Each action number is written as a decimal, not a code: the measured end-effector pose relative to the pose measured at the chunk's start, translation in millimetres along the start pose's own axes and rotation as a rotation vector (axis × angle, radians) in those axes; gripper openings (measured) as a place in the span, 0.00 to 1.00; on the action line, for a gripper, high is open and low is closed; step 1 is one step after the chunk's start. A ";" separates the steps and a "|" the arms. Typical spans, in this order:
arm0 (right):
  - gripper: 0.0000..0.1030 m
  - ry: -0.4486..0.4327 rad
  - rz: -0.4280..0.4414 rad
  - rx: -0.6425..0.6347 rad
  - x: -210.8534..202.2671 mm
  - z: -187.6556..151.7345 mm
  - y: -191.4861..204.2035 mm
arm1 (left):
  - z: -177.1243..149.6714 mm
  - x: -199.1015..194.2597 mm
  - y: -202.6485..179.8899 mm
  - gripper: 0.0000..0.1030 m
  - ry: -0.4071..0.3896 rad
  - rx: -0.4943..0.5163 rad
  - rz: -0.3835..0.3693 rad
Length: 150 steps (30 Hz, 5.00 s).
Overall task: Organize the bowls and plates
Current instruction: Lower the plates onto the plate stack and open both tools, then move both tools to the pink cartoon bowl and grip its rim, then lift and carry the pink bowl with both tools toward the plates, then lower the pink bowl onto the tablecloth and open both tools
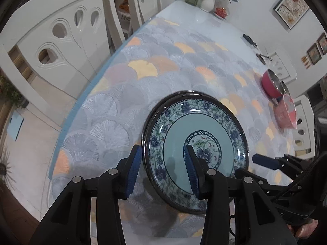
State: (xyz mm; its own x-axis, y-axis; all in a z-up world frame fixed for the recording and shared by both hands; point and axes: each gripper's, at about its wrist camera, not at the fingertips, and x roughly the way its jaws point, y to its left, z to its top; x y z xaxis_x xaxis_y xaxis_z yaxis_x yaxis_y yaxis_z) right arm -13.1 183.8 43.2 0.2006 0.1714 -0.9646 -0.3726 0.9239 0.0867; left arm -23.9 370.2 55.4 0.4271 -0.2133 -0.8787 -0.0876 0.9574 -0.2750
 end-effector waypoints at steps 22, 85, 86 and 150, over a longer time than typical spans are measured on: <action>0.51 -0.057 0.040 0.033 -23.9 -24.6 -6.1 | 16.4 -19.6 -38.1 0.38 -0.066 0.114 -0.015; 0.24 -0.138 0.052 0.560 -36.1 -60.5 -395.7 | 46.0 121.6 -387.5 0.10 0.087 0.331 -0.265; 0.24 -0.144 0.049 0.559 -42.1 -63.2 -388.5 | 43.2 113.0 -382.1 0.10 0.079 0.329 -0.272; 0.46 -0.219 0.064 0.658 -129.2 -163.8 -214.1 | -43.1 -37.6 -235.7 0.12 -0.036 0.298 -0.308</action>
State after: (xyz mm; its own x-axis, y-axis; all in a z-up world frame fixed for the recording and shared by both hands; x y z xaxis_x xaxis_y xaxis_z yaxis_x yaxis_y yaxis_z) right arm -107.7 -92.2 108.5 0.4000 0.2332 -0.8863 0.2228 0.9133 0.3408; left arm -58.1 144.2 136.5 0.4241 -0.4963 -0.7575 0.3102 0.8654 -0.3934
